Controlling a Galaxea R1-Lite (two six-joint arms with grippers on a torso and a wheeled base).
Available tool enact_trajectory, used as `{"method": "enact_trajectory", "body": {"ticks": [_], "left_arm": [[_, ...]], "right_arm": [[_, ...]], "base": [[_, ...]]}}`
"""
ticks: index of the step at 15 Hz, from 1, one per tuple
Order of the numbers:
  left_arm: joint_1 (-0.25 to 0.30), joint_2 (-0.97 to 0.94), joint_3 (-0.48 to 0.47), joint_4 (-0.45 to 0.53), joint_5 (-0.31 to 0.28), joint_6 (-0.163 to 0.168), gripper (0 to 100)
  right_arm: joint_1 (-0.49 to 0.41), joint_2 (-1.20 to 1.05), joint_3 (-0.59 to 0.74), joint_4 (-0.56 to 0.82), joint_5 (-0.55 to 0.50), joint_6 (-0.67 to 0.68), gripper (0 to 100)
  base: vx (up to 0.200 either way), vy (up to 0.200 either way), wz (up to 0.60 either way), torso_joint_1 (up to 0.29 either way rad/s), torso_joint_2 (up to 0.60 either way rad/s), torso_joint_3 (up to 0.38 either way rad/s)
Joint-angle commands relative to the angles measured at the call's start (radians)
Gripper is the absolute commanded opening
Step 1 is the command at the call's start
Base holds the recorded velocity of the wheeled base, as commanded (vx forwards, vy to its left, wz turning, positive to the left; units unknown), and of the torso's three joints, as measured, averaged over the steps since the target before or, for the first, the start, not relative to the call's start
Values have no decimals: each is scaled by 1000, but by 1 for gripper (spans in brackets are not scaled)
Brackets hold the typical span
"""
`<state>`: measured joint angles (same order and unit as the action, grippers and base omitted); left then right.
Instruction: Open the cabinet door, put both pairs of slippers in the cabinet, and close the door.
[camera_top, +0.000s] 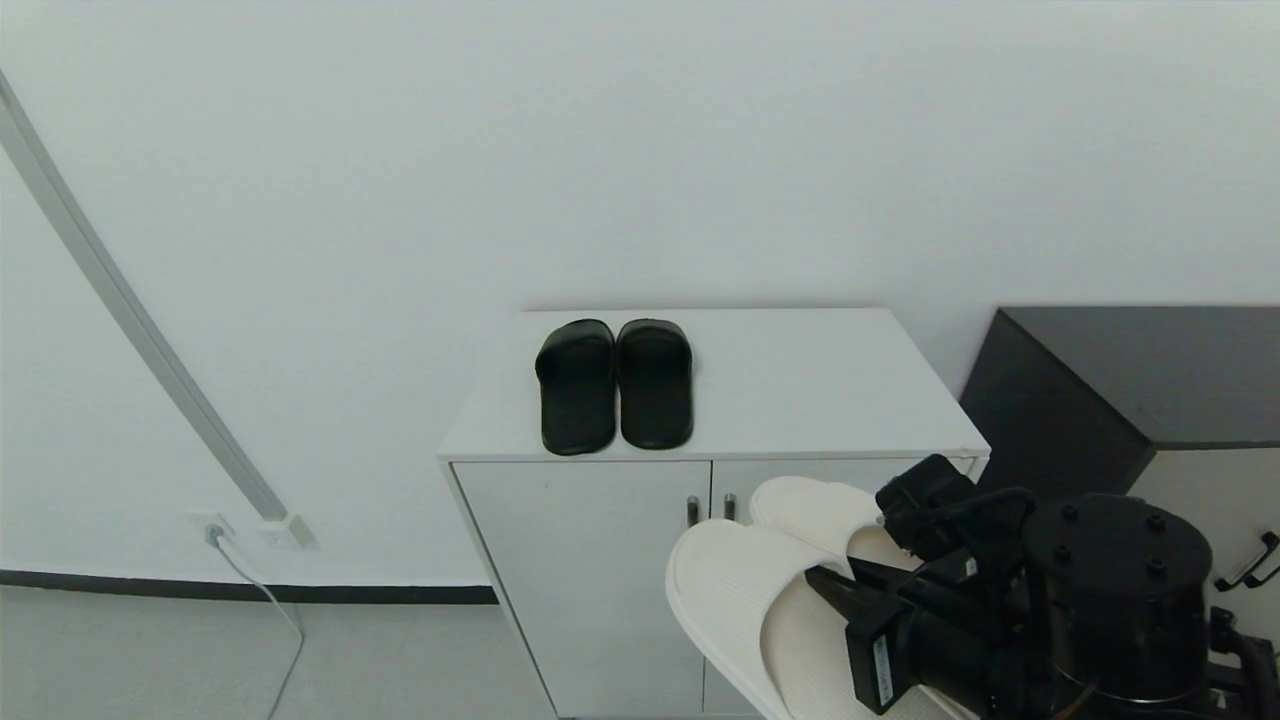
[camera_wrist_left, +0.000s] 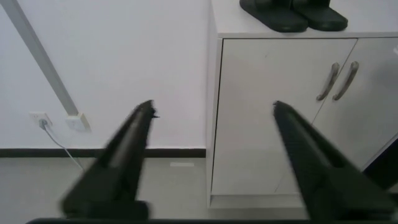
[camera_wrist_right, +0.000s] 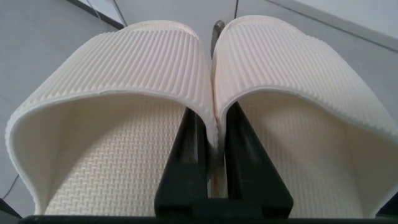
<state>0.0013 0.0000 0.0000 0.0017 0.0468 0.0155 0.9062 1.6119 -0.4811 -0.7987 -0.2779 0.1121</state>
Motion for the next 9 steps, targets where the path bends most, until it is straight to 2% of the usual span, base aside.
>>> {"method": "enact_trajectory", "body": {"ticks": [1,9], "left_arm": [[0,0,0,0,1,0,100],[0,0,0,0,1,0,100]], "right_arm": [[0,2,-1,0,0,0,0],[0,0,6,-2,2,0,0]], "base": [[0,0,0,-168,373,188],[0,0,0,-217,508,292]]}}
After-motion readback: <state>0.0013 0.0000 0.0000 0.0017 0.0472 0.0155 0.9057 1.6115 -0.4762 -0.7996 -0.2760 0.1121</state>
